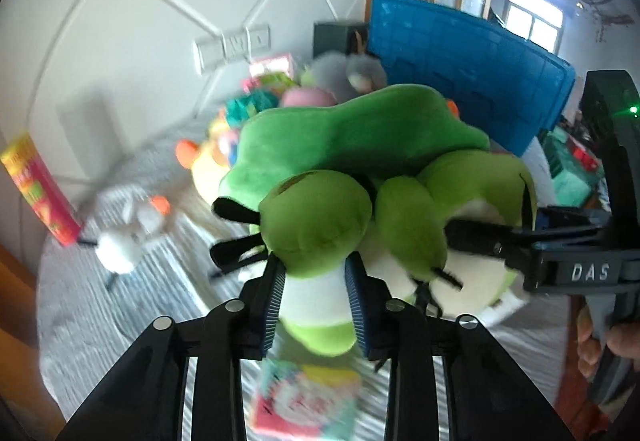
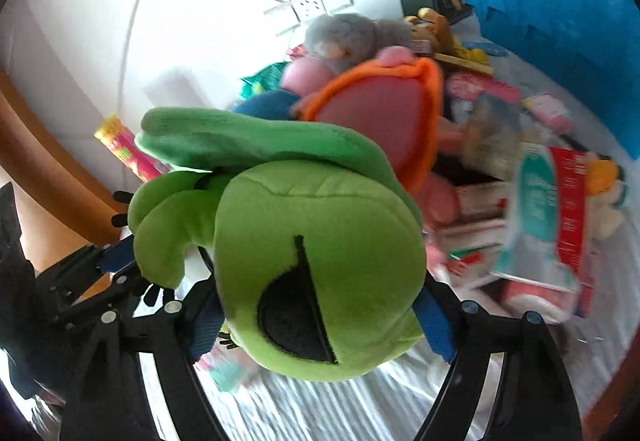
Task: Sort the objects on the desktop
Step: 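Grasp the frog plush with right tool while left tool keeps holding it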
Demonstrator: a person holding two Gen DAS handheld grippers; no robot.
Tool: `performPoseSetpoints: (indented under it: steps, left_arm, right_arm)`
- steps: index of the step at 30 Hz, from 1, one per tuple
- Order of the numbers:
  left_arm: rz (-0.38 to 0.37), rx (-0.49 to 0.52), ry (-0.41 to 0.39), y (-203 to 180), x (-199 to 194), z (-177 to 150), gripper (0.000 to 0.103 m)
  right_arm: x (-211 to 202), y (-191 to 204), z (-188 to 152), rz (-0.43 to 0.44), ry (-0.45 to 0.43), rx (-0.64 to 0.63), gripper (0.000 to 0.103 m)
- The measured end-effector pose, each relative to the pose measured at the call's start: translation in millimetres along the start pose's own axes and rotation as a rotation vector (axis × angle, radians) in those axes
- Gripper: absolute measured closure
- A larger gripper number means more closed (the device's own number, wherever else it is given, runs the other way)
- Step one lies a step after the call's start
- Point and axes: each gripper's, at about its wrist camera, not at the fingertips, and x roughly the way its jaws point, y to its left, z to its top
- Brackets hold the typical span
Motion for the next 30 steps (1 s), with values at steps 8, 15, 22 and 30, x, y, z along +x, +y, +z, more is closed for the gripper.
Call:
performPoseSetpoints:
  steps: [8, 15, 22, 30]
  left_arm:
    - [-0.011, 0.017, 0.013, -33.4, 14.4, -7.1, 0.022]
    - [0.041, 0.031, 0.041, -53.0, 47.2, -0.2, 0.069]
    - [0.070, 0.065, 0.020, -60.9, 57.5, -0.2, 0.069]
    - [0.009, -0.017, 0.032, -37.3, 72.9, 1.4, 0.035]
  right_arm:
    - [12.7, -51.2, 0.5, -0.013, 0.079, 0.044, 0.020]
    - [14.2, -55.2, -5.5, 0.019, 0.104, -0.047, 0.018]
    - [10.9, -48.9, -18.2, -0.024, 0.092, -0.088, 0.000]
    - [29.4, -40.1, -28.4, -0.107, 0.066, -0.061, 0.000]
